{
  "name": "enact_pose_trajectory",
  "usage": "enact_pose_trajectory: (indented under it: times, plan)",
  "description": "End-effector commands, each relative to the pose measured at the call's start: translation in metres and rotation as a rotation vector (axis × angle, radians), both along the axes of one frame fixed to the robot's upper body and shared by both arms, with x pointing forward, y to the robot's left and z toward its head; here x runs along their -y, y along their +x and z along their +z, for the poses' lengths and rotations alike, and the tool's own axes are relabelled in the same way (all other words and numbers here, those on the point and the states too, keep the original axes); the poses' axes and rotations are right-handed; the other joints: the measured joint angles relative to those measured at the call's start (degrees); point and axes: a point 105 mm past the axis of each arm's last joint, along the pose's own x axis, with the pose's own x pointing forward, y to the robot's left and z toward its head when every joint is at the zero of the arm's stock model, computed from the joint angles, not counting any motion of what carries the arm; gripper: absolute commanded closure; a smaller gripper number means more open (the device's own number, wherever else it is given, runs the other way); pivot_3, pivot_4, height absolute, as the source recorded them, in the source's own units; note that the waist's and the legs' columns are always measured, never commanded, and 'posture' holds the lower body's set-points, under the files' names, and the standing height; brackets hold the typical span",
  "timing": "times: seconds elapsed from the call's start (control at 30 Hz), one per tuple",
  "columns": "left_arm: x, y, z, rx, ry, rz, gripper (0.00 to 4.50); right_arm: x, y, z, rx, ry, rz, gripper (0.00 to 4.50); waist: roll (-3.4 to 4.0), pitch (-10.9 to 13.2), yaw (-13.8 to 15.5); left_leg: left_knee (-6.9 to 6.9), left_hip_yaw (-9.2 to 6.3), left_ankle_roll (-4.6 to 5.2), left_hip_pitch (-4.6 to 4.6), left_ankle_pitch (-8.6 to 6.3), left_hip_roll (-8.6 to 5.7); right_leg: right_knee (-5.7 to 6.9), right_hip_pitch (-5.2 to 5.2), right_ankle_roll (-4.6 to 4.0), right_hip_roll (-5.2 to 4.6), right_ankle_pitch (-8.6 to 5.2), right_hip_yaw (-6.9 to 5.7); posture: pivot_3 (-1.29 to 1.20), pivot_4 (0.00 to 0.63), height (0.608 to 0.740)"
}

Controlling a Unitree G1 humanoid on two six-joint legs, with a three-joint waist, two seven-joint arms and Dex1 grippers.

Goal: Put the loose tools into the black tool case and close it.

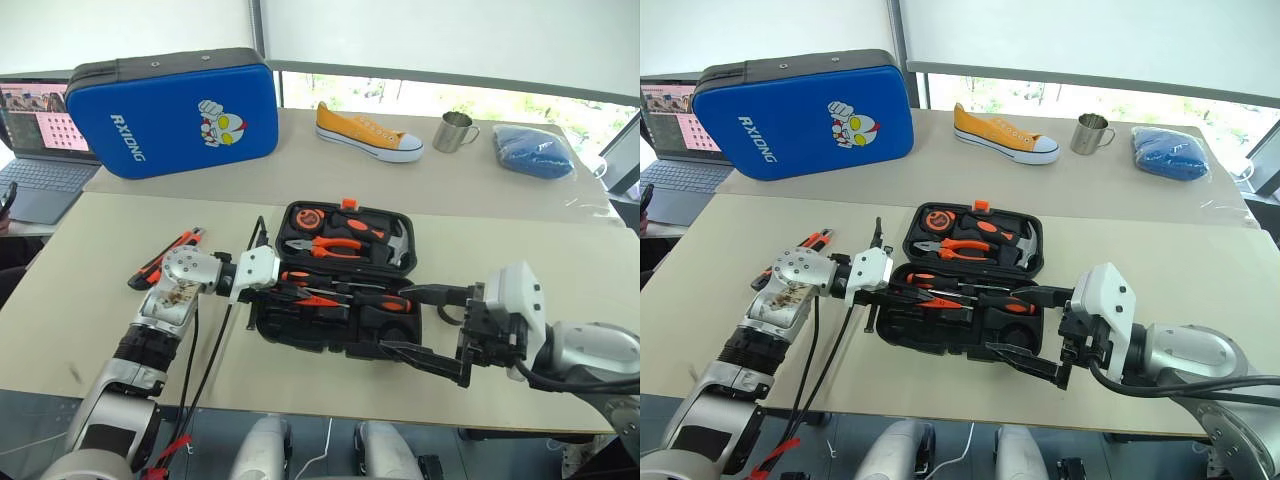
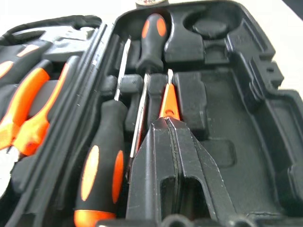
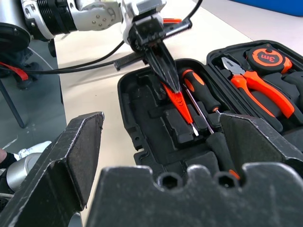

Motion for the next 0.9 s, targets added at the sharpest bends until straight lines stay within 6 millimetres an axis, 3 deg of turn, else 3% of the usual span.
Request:
enact_pose_trajectory:
  times: [0.03,0.27,0.6,0.9]
  plan:
    - [0.001,0.002,-0.003,0.044,0.027,-0.009,4.48,-0.003,-0.002,0.007,0.023,-0.003,0.016,0.0,0.0,0.0,0.0,0.0,0.0,0.0,0.0,0.0,0.0,0.0,0.0,0.0,-0.01,0.0,0.0,0.0,0.15,0.739]
    - [0.002,0.004,-0.009,0.027,0.037,-0.02,4.48,-0.003,-0.003,0.008,0.017,-0.007,0.022,0.0,0.01,-0.01,0.1,0.04,0.0,0.0,0.03,0.0,-0.01,0.0,0.07,0.02,-0.02,0.01,0.0,0.0,0.15,0.739]
    - [0.0,-0.009,-0.028,-0.012,0.086,-0.054,4.48,0.0,-0.002,0.007,0.01,-0.003,0.021,0.0,0.19,-0.12,0.08,0.03,0.0,0.02,0.06,-0.01,-0.01,-0.01,0.1,0.03,-0.02,0.02,0.0,0.0,0.15,0.739]
    - [-0.008,-0.003,-0.041,-0.012,0.137,-0.019,4.48,-0.001,-0.003,0.009,0.013,0.01,0.028,0.0,0.33,-0.23,0.1,0.02,0.0,0.04,0.31,-0.03,0.0,-0.08,0.39,0.04,-0.02,0.02,0.0,0.0,0.15,0.739]
